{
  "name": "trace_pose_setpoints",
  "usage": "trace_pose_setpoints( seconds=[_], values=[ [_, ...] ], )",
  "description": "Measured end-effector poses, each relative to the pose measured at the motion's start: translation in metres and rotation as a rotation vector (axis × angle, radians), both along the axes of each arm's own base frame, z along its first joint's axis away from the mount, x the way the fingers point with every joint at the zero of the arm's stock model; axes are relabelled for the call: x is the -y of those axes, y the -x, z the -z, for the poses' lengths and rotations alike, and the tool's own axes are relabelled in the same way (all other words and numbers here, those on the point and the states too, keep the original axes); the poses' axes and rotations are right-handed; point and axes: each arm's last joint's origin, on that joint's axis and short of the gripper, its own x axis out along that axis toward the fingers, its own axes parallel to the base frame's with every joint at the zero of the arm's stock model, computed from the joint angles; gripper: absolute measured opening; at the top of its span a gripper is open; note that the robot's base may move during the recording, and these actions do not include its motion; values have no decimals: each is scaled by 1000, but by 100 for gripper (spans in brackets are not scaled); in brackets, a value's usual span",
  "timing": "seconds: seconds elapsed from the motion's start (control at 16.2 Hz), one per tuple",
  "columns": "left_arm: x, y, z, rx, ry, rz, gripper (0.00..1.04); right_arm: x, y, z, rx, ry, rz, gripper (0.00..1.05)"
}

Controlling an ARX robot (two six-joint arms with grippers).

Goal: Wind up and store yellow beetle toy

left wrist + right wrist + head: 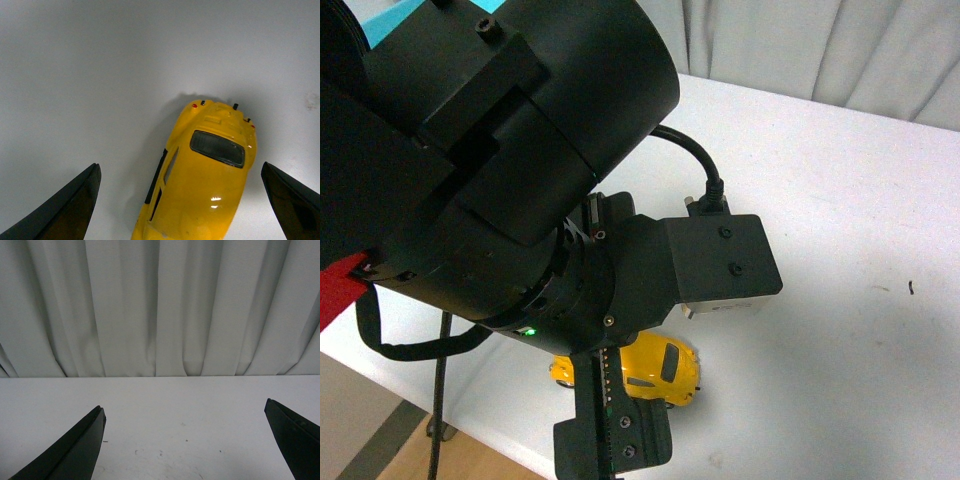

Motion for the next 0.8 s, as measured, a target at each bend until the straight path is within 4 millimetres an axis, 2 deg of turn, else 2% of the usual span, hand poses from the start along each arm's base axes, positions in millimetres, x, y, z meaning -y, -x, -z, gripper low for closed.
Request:
trace_pose_setpoints(
  seconds=[0.43,0.49,0.74,0.8],
  values=[
    [-15,2,9,-25,-62,-66,98,0,0,0,0,0,0,98],
    [-15,2,9,-24,-61,-67,95,0,0,0,0,0,0,98],
    [-15,2,9,-29,-54,-72,51,0,0,0,0,0,0,98],
    [-16,2,7,-29,-54,-75,45,0,0,0,0,0,0,98]
  ],
)
